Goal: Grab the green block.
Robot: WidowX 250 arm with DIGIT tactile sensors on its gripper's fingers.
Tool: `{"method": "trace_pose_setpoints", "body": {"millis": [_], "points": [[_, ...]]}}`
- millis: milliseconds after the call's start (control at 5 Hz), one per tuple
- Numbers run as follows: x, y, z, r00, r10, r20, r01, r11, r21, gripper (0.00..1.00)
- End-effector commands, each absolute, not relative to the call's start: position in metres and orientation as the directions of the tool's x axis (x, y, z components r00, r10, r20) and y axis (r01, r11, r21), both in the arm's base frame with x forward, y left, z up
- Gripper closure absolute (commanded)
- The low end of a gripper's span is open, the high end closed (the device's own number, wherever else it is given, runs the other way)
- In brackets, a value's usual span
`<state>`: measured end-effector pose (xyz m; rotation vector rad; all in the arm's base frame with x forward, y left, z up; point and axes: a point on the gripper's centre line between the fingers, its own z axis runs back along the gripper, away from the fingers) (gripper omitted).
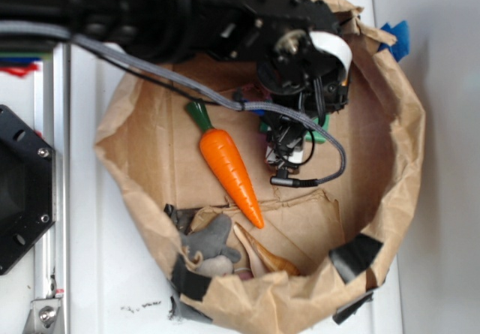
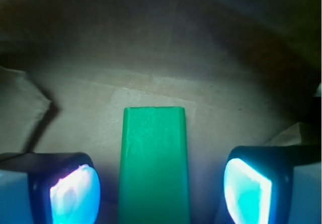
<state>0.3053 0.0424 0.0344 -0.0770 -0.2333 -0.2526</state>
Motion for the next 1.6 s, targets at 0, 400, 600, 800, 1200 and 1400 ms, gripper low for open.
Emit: {"method": "trace_pose_setpoints", "body": {"millis": [0,400,600,800,1200,1400], "points": [[0.313,0.034,0.036,0.931,-0.263,0.254,0.279,0.960,-0.030,0.00],[0.312,0.033,0.027,0.933,-0.270,0.237,0.285,0.958,-0.032,0.11],[0.310,0.030,0.031,0.929,-0.279,0.245,0.293,0.956,-0.023,1.00],[0.308,0.028,0.033,0.927,-0.291,0.234,0.305,0.952,-0.024,1.00],[0.294,0.020,0.092,0.933,-0.250,0.258,0.268,0.963,-0.037,1.00],[0.285,0.009,0.129,0.953,-0.190,0.236,0.206,0.978,-0.045,1.00]]}}
